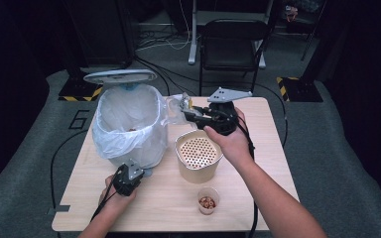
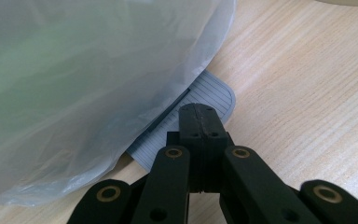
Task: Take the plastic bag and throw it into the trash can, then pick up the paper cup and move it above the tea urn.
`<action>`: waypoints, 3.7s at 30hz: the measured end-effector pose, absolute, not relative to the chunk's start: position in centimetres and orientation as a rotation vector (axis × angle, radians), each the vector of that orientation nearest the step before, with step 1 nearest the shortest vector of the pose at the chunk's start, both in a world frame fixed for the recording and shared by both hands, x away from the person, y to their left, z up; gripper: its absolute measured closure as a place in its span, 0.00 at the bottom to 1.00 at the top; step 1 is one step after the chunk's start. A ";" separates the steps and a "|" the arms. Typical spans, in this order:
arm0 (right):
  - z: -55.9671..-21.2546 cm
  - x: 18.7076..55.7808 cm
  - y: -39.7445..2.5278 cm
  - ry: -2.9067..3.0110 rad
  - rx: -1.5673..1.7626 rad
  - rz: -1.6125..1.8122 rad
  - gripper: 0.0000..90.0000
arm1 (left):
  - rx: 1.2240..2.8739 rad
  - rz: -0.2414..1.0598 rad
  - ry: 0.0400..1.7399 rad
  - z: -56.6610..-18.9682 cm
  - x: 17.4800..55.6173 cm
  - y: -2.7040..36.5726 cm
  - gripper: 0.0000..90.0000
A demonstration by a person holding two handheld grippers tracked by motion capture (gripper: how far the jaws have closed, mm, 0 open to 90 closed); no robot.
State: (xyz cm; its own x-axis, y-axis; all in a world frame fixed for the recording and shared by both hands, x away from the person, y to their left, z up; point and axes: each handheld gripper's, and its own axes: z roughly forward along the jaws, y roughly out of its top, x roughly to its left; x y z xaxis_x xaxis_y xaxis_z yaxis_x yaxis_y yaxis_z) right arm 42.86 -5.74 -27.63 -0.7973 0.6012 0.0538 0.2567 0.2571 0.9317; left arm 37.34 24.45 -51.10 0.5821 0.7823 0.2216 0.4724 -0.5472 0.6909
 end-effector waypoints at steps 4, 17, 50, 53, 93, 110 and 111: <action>-27.3 42.9 -4.6 2.247 0.759 1.531 0.77 | 2.226 0.697 1.000 -51.1 37.3 24.4 1.00; -26.6 43.5 -0.2 2.289 0.692 1.536 0.77 | 2.229 0.747 0.979 -51.1 37.4 24.5 1.00; -27.7 46.3 7.7 2.369 0.649 1.516 0.77 | 2.222 0.753 0.980 -51.2 37.5 24.5 1.00; -27.8 46.5 8.1 2.372 0.641 1.515 0.77 | 2.224 0.755 0.979 -51.1 37.5 24.5 1.00; -27.9 45.9 6.8 2.301 0.660 1.477 0.45 | 2.243 0.742 0.978 -51.0 37.4 24.5 1.00; -29.0 42.9 0.5 2.281 0.676 1.447 0.38 | 2.219 0.725 0.992 -51.2 37.4 24.4 1.00; -29.3 42.6 -0.3 2.282 0.680 1.426 0.38 | 2.220 0.711 0.998 -51.2 37.4 24.4 1.00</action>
